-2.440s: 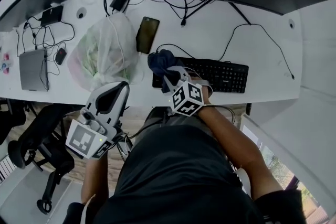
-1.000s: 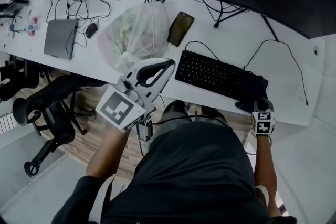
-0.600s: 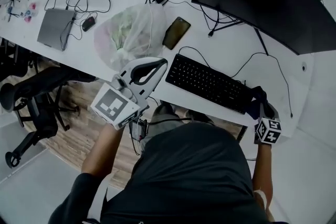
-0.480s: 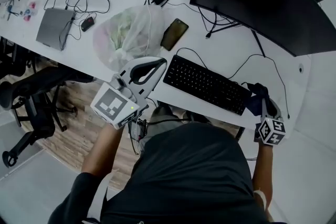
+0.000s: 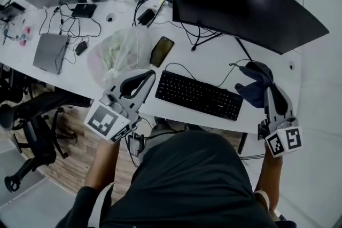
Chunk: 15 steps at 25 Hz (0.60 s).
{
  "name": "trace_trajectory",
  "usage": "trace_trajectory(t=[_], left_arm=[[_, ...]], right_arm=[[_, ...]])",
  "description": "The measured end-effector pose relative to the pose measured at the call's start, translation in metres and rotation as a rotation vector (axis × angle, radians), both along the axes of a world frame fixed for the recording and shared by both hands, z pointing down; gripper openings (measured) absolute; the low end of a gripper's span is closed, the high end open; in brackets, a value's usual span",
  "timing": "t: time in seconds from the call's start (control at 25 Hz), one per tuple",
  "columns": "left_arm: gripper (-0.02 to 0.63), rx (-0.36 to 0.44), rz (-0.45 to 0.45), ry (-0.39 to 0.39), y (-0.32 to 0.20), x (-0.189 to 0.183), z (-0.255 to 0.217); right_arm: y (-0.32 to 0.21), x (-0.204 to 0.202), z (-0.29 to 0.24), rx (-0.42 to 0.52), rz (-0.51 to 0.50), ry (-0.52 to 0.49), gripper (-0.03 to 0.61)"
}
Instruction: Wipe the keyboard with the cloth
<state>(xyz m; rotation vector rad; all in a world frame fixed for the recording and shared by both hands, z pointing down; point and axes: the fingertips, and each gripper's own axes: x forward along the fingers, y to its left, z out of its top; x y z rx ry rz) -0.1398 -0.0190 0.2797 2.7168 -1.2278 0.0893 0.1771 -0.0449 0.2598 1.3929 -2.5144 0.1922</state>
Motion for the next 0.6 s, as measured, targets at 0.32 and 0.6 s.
trace_trajectory(t=[0.32,0.6], left_arm=[[0.003,0.006,0.028,0.012,0.024,0.001,-0.007],[0.003,0.012,0.106,0.009,0.048,0.007,-0.018]], right_arm=[[0.033,-0.019,-0.069,0.134,-0.013,-0.066,0.044],[0.07,-0.013,-0.092,0.18,0.063,-0.088,0.044]])
